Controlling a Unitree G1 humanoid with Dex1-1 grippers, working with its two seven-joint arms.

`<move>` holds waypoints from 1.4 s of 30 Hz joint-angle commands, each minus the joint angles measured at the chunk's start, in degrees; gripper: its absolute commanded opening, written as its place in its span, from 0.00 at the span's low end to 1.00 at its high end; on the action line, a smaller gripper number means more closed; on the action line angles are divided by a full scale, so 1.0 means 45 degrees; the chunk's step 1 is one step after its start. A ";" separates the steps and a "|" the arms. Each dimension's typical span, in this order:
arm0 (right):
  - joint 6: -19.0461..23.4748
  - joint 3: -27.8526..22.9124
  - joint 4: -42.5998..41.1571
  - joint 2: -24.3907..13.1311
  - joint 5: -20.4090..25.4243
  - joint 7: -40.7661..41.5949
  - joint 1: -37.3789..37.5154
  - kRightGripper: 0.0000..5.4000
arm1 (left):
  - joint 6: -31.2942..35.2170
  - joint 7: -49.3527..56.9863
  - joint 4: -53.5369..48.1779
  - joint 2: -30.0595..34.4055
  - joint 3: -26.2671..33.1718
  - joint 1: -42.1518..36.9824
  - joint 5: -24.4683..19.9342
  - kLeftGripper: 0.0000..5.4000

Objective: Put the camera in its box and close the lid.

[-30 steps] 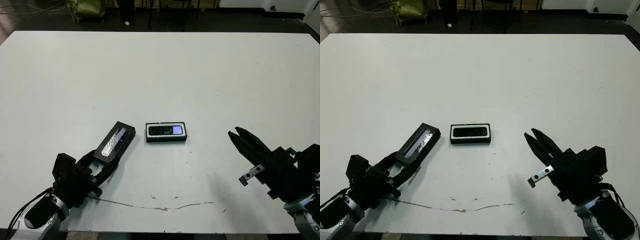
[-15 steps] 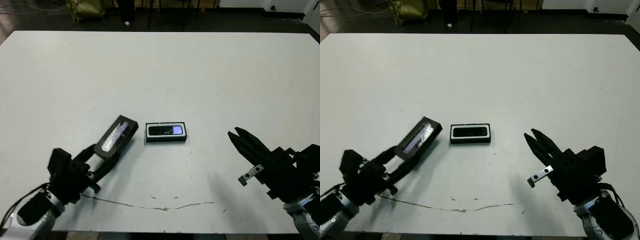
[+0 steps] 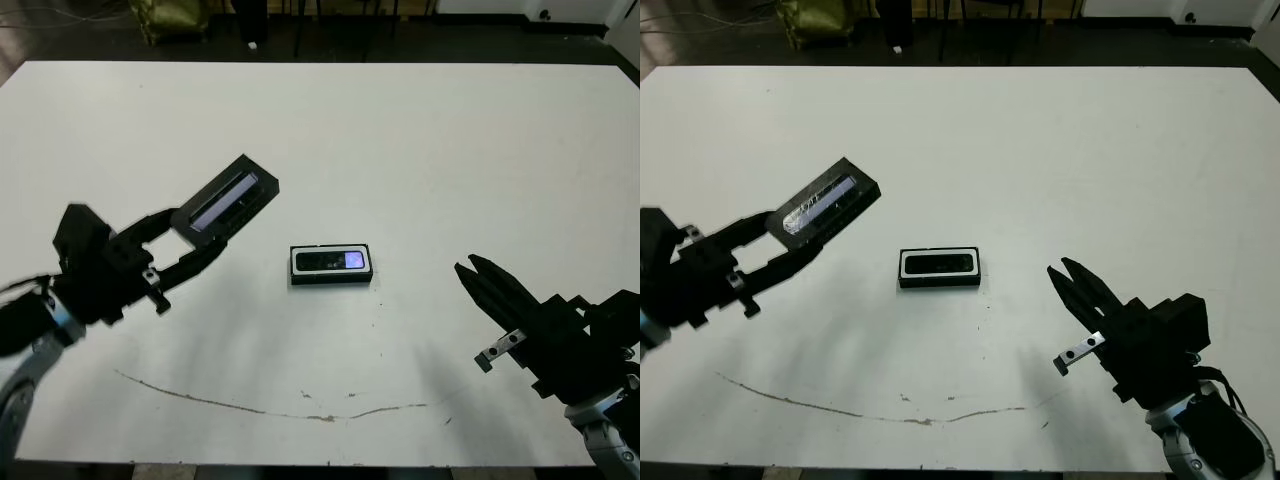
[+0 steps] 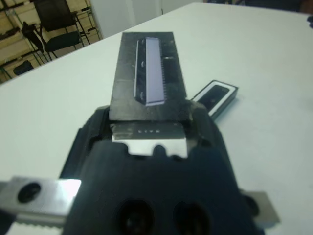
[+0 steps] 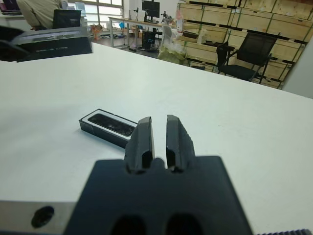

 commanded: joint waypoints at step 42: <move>0.0291 -0.0003 0.0138 -0.0098 0.0302 -0.0043 0.0077 0.00 | -0.4570 -0.6331 0.9985 -0.2044 -0.3637 -0.5043 0.2208 0.38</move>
